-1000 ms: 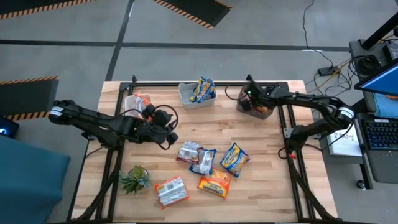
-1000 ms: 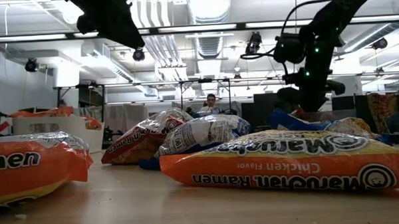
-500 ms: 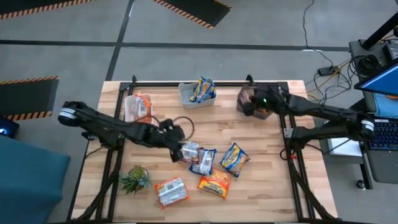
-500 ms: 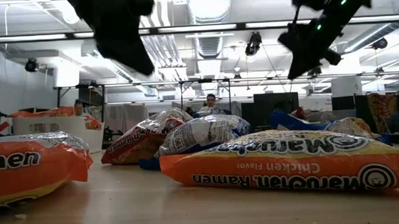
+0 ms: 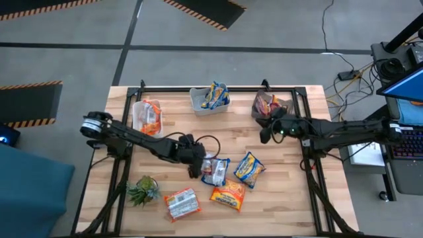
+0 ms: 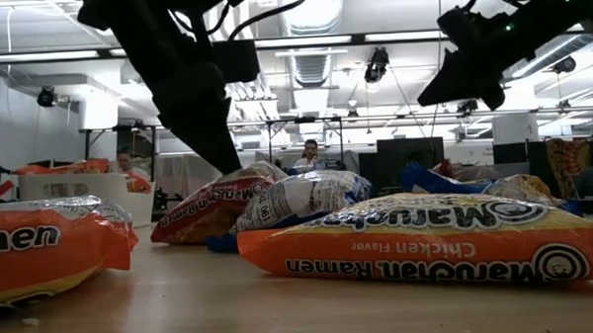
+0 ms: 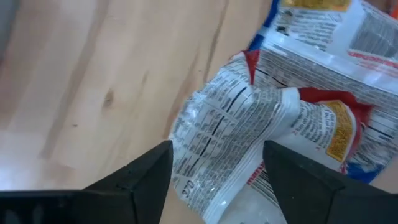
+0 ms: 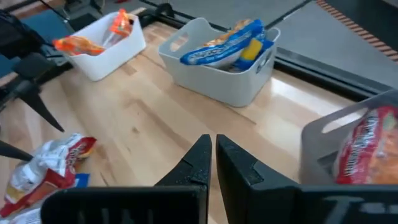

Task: Sort Maruchan noodles
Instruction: Put the red noodle pack into the black bin

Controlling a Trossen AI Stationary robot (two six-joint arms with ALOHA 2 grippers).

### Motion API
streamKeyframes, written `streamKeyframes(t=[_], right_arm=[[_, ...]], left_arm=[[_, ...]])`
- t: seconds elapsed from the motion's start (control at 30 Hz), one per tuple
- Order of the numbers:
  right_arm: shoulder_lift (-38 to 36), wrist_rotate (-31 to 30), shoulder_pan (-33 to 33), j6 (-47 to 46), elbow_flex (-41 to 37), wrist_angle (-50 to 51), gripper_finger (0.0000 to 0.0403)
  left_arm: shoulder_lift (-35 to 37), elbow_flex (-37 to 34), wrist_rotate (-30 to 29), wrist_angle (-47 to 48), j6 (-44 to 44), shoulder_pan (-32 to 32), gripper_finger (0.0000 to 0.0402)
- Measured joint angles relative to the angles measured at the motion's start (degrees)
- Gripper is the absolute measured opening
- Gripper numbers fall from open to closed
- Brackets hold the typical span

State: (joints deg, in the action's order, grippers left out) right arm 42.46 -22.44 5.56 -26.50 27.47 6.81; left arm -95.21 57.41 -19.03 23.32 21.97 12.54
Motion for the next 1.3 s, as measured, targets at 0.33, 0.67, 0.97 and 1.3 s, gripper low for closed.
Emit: streamKeyframes(t=[0.33,0.67,0.97,1.3], right_arm=[[0.81,0.49,-0.35,-2.13,-1.43,-0.27,0.0013],[0.83,3.04,-0.44,-9.0,-1.43,-0.31,0.0034],[0.85,10.91,-0.46,-8.32,-1.43,-0.83,0.0159],[10.21,16.68,-2.82,-3.43,-1.42,-15.36,0.0214]], left_arm=[[-2.39,-0.28,1.1,-1.5,-0.86,-0.05,0.0193],[-1.79,-0.33,-3.8,-1.82,-4.52,-0.05,0.0011],[7.53,-0.33,-12.28,-1.86,-13.82,-0.25,0.0001],[12.49,-3.4,4.25,2.44,-19.96,-0.01,0.0]])
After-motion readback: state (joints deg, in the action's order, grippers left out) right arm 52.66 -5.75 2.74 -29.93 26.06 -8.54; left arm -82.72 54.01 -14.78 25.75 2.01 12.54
